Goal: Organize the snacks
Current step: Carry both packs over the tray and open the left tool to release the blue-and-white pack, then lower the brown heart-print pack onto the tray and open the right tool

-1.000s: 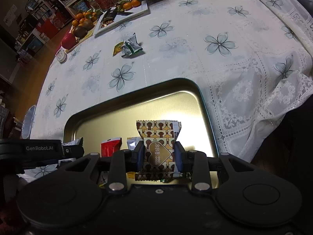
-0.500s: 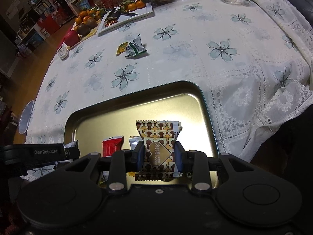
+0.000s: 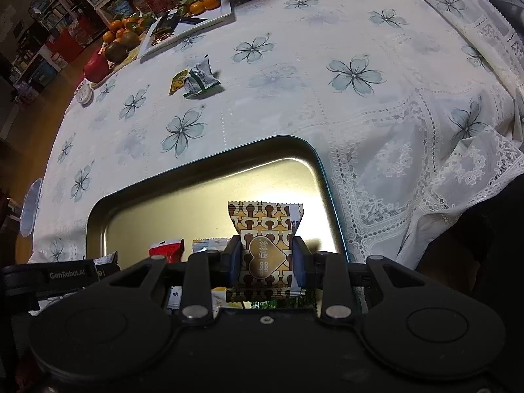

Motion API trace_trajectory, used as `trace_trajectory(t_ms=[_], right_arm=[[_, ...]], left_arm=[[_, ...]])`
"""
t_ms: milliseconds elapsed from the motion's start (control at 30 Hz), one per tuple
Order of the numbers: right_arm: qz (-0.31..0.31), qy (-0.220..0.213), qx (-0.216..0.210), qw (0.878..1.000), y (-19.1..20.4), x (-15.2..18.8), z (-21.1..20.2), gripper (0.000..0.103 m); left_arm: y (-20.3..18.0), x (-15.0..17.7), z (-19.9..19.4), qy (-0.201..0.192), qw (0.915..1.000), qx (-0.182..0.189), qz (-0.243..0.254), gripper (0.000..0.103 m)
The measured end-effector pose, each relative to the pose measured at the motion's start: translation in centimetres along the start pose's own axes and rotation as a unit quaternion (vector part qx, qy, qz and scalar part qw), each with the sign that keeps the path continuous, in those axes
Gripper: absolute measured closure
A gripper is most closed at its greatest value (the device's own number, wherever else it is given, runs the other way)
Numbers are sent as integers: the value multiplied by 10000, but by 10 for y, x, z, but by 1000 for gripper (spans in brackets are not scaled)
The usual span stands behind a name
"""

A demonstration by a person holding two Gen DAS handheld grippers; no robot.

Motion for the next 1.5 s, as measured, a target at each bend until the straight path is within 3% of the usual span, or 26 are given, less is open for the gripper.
trace_trajectory(t_ms=[500, 1167, 1500], right_arm=[[121, 69, 33, 9999, -5, 0, 8, 70], [-334, 178, 266, 9989, -10, 25, -6, 69], [-231, 209, 127, 9994, -10, 28, -22, 66]], left_arm=[[-5, -1, -2, 3, 9999, -27, 165, 48], [-14, 50, -8, 296, 9988, 230, 312, 49], [-14, 58, -11, 303, 9986, 280, 319, 49]])
Point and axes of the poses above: each gripper's, at about its wrist camera, not at the fingertips, and z roughly the way its jaws point, y to its left, x to its underside, the point moved 10 cm from there along z, roughly the way its jaws point, and after that the axes turned 2 degrees about -y, right-handed, at the moved point
